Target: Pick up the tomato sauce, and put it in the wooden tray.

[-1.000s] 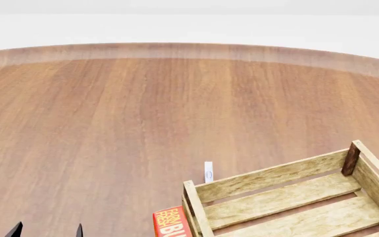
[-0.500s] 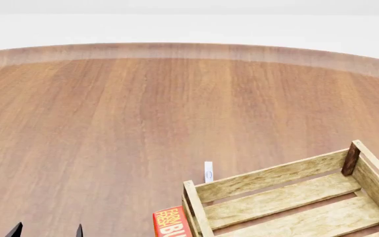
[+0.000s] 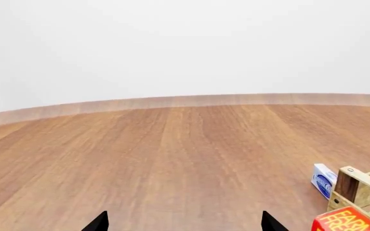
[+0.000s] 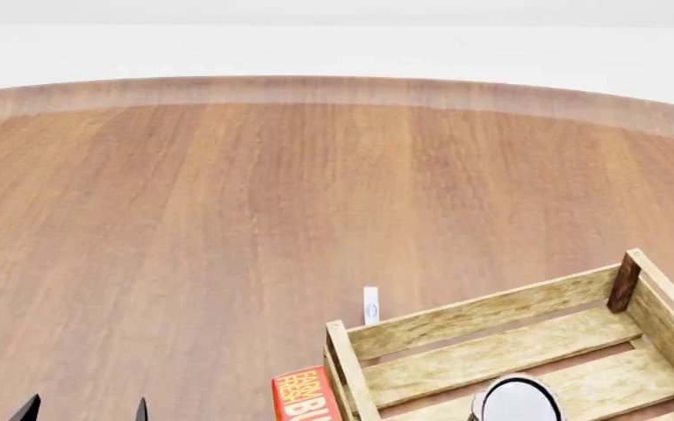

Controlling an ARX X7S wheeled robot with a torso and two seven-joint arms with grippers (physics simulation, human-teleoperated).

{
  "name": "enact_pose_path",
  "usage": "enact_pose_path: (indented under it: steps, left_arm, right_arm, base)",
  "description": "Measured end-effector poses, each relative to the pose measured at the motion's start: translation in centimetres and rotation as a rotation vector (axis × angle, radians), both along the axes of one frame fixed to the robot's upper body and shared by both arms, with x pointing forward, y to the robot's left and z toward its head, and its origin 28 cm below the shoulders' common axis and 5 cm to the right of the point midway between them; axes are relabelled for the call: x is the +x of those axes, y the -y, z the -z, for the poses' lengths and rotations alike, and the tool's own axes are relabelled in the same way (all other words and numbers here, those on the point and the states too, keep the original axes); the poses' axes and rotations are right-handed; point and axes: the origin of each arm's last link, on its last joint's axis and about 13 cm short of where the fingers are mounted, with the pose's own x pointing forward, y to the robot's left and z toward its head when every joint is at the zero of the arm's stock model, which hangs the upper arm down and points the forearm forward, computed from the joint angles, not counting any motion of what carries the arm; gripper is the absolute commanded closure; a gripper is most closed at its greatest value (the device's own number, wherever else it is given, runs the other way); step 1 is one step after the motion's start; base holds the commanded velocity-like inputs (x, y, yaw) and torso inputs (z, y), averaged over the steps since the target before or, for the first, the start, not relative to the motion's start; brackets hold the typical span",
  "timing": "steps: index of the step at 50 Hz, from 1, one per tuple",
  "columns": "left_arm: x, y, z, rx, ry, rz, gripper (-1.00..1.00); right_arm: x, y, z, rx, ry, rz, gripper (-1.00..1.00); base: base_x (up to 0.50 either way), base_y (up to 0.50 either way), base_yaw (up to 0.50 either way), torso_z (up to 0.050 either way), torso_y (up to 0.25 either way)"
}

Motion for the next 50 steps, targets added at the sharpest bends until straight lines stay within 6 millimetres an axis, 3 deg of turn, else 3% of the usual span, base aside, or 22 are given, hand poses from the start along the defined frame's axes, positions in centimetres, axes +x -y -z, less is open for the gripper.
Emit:
enact_pose_path:
  steps: [16, 28, 50]
  left_arm:
    - [0.0, 0.0, 0.0, -0.002, 0.000, -0.001, -1.00]
    - [0.0, 0.0, -0.1, -0.003, 0.000, 0.000, -1.00]
    - [0.0, 0.0, 0.0, 0.000, 0.000, 0.001, -1.00]
  right_arm:
    - [4.3, 0.5, -1.2, 0.003, -0.058, 0.063, 1.00]
    - [8.2, 0.9, -1.0, 0.009, -0.143, 0.110, 1.00]
    - [14.0, 2.4, 1.5, 0.034, -0.302, 0.194, 1.00]
  base:
    - [0.00, 0.00, 0.00, 0.000, 0.000]
    - [0.00, 0.00, 0.00, 0.000, 0.001]
    - [0.00, 0.00, 0.00, 0.000, 0.000]
